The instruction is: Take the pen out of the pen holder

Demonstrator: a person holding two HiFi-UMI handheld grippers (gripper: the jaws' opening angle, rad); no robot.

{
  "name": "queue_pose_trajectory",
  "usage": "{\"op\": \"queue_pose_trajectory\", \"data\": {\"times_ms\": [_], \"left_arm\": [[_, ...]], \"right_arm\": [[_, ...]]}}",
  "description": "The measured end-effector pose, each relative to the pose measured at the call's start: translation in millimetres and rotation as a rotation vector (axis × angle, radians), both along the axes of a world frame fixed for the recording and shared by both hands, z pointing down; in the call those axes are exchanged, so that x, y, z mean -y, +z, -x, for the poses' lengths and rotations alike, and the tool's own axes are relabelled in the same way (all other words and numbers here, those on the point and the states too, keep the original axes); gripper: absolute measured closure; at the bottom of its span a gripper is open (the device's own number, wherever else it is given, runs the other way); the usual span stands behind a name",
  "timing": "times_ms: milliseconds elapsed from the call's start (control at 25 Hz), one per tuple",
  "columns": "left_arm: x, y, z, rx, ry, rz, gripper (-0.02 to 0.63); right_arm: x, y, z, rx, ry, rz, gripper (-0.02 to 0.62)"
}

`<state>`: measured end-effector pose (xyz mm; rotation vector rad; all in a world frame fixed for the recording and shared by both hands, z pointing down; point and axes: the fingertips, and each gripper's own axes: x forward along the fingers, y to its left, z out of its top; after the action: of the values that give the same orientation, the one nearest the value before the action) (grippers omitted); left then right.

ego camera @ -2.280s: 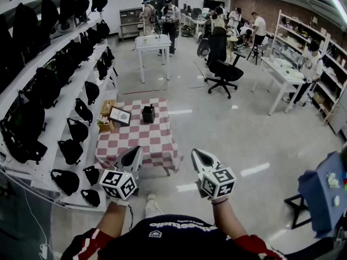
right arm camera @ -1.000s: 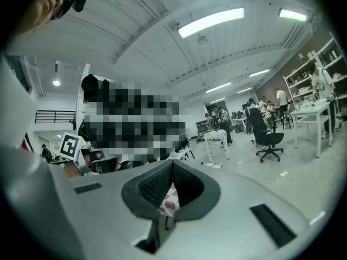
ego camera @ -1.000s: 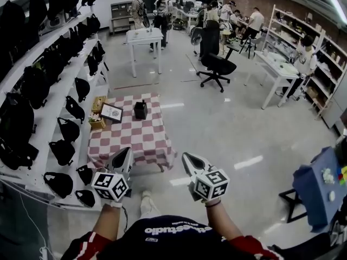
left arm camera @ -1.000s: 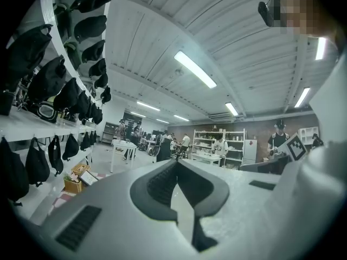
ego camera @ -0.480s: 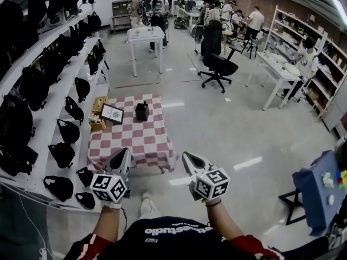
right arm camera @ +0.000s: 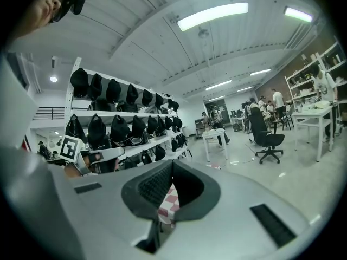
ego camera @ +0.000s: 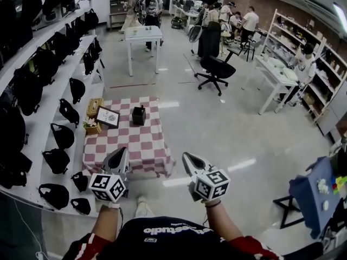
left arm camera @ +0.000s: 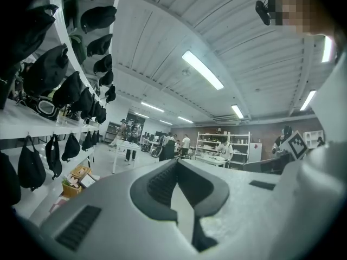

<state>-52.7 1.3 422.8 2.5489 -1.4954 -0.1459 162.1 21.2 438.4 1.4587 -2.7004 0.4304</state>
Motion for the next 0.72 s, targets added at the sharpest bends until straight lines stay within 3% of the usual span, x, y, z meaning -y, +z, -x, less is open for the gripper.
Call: {"op": "queue_pose_trajectory", "data": {"times_ms": [720], "left_arm": [[117, 13, 39, 0.015, 0.026, 0.023, 0.600]], "right_arm": [[135, -7, 59, -0.013, -0.031, -0.014, 0.591]]}}
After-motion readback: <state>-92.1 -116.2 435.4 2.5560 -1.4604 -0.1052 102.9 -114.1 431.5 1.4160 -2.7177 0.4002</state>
